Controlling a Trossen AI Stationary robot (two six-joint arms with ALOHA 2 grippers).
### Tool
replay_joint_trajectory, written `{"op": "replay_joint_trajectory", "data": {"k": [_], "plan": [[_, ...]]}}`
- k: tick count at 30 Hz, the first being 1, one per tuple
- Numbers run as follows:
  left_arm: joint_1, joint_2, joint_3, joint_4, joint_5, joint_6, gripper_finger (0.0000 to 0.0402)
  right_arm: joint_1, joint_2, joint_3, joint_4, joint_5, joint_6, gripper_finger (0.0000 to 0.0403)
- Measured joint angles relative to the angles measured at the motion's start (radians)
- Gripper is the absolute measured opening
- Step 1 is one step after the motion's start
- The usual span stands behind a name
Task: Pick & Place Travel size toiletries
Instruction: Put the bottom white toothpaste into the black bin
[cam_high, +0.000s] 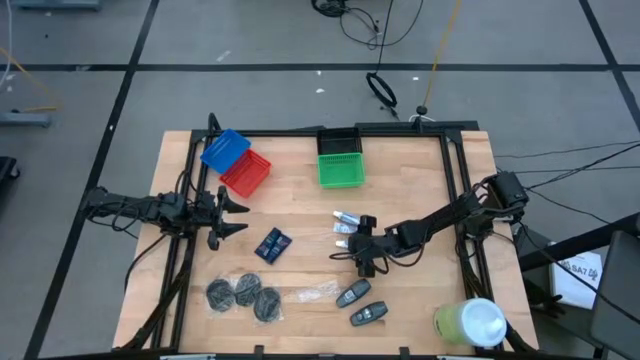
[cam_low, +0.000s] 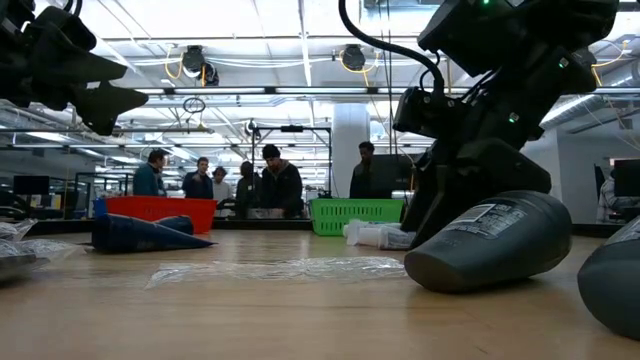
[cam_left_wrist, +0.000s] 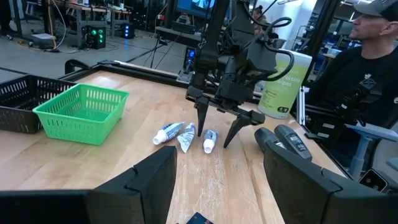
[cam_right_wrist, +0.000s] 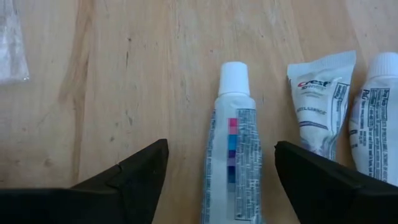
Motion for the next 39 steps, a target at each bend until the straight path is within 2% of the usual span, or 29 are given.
{"op": "replay_joint_trajectory", "data": {"k": [15, 29, 39], "plan": [[0.000, 0.000, 0.000, -0.003, 0.000, -0.024, 0.0237, 0.000, 0.002, -0.002, -0.006, -0.006, -0.001, 0.0188], [0.000, 0.000, 0.000, 0.000, 0.000, 0.012, 0.0237, 0.000, 0.003, -0.002, -0.005, -0.002, -0.001, 0.0122], [0.000, 0.000, 0.000, 0.000, 0.000, 0.043, 0.0237, 0.000, 0.003, -0.002, -0.005, 0.000, -0.002, 0.0090]]}}
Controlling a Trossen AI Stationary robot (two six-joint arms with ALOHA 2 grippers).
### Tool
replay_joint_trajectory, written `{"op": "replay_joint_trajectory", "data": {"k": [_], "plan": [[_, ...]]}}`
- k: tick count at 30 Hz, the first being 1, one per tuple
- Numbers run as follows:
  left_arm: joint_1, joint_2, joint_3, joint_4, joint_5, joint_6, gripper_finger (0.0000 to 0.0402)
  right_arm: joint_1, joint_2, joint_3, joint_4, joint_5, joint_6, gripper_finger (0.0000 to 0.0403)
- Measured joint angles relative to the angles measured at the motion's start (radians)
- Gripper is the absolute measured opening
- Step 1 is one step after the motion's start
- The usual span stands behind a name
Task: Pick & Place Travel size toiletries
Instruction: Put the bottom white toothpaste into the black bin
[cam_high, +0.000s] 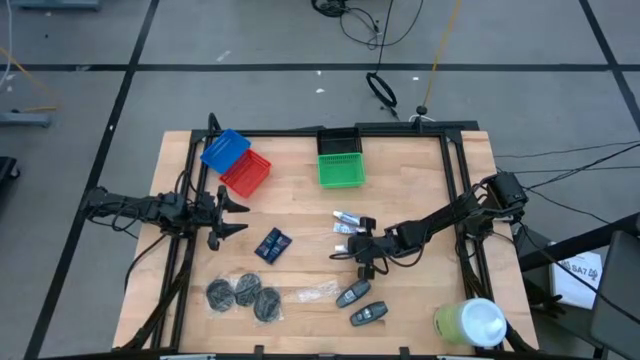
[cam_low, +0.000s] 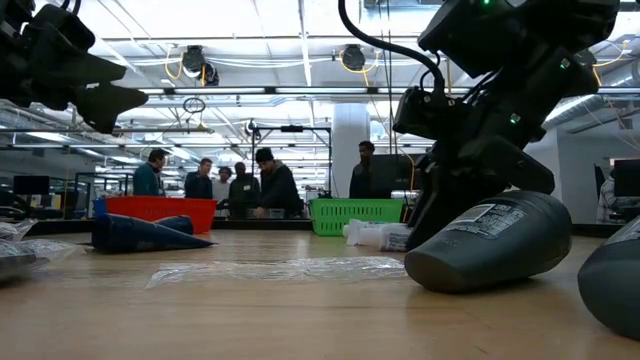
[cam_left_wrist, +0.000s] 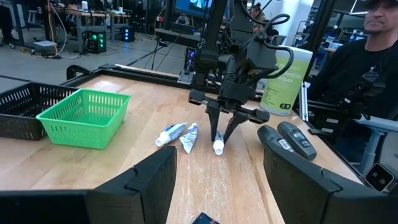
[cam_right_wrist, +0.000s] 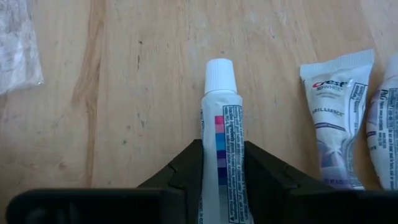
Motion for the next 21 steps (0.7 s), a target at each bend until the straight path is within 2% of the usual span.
{"op": "replay_joint_trajectory", "data": {"k": [21], "plan": [[0.000, 0.000, 0.000, -0.002, 0.000, -0.035, 0.0237, 0.000, 0.000, 0.000, 0.001, -0.001, -0.008, 0.0073]]}}
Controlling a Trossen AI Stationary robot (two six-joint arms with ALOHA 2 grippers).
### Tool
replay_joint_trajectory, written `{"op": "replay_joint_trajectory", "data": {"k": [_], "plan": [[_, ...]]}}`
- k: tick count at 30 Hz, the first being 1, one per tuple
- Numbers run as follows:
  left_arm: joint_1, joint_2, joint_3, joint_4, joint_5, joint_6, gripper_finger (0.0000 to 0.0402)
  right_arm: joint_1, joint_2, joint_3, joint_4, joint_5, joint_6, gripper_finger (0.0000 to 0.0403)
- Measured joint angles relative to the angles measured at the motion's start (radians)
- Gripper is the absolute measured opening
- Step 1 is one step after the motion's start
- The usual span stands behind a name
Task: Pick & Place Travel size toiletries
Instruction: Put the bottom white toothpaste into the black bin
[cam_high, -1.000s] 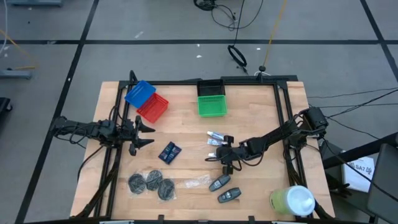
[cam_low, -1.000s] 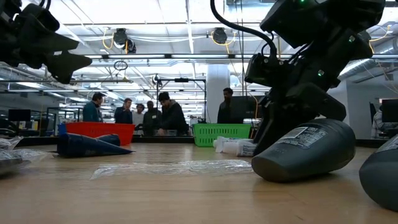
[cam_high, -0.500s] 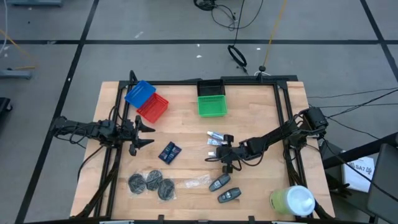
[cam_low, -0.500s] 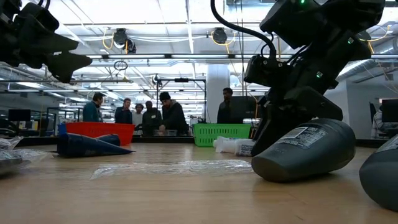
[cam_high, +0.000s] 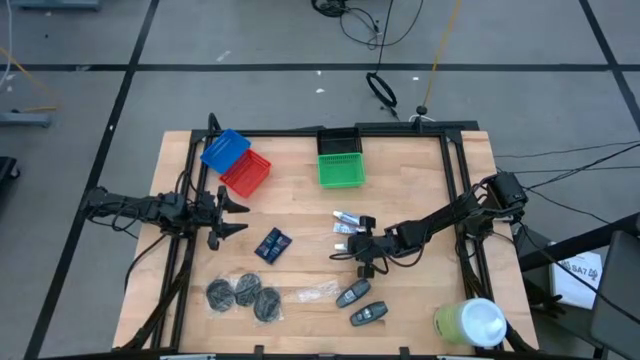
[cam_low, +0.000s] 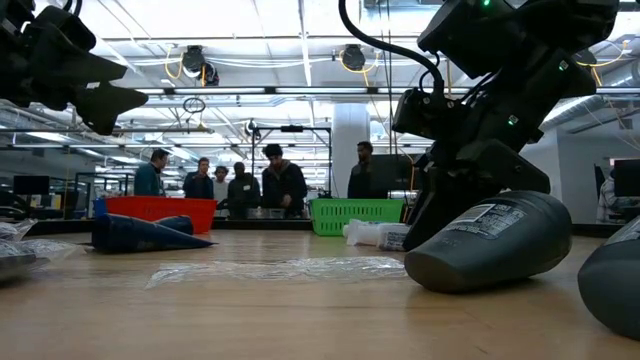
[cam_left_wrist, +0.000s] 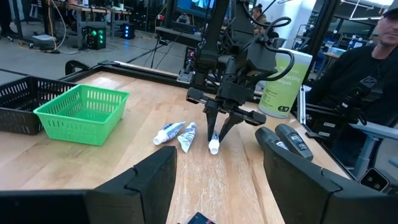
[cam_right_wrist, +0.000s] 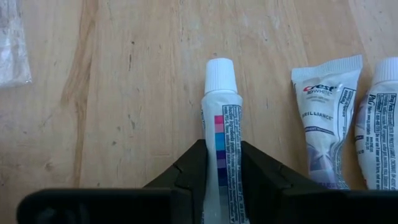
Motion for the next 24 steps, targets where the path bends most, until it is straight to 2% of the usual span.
{"op": "replay_joint_trajectory", "data": {"k": [12, 24], "plan": [[0.000, 0.000, 0.000, 0.005, 0.000, -0.002, 0.0237, 0.000, -0.028, -0.003, 0.002, -0.002, -0.001, 0.0072], [0.000, 0.000, -0.001, 0.009, -0.001, 0.000, 0.0237, 0.000, -0.158, -0.002, 0.001, -0.003, -0.025, 0.0072]]}}
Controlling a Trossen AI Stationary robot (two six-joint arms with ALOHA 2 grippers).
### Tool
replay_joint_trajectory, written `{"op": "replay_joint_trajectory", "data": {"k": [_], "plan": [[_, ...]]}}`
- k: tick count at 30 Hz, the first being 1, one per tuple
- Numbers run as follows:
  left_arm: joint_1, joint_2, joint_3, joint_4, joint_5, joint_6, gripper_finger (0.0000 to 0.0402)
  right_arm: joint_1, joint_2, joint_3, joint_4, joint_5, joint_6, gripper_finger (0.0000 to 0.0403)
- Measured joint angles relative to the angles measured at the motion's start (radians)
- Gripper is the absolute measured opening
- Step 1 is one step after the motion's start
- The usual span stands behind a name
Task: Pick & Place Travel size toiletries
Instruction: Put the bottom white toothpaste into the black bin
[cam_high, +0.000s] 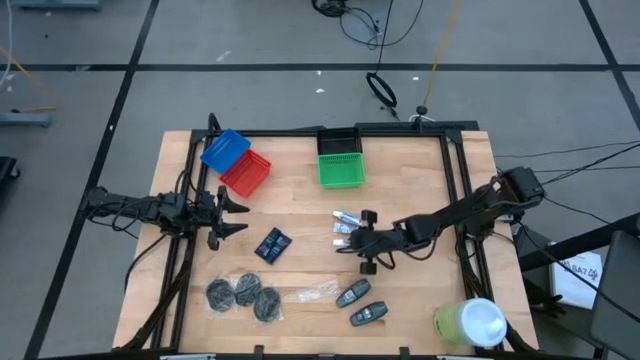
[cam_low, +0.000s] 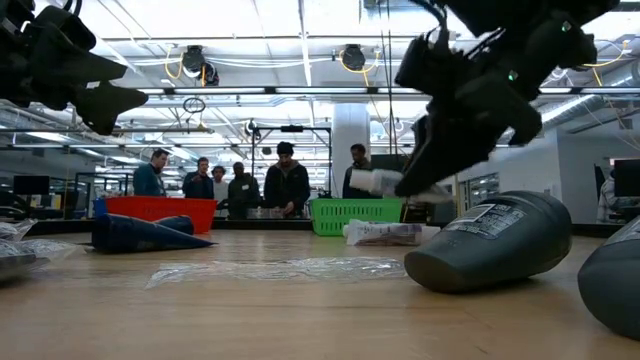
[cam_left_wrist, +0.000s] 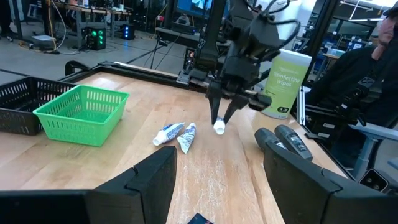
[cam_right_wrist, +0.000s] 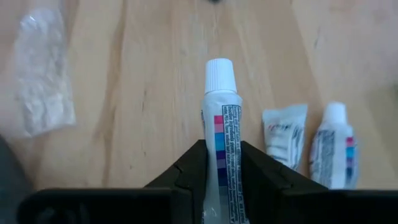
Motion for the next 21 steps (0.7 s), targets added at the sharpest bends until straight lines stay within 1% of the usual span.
{"op": "replay_joint_trajectory", "data": {"k": [6, 21], "plan": [[0.000, 0.000, 0.000, 0.002, 0.000, 0.000, 0.0237, 0.000, -0.082, 0.000, -0.005, 0.000, -0.010, 0.0072], [0.000, 0.000, 0.000, 0.003, 0.000, 0.000, 0.0237, 0.000, -0.256, 0.000, -0.004, 0.001, -0.122, 0.0072]]}}
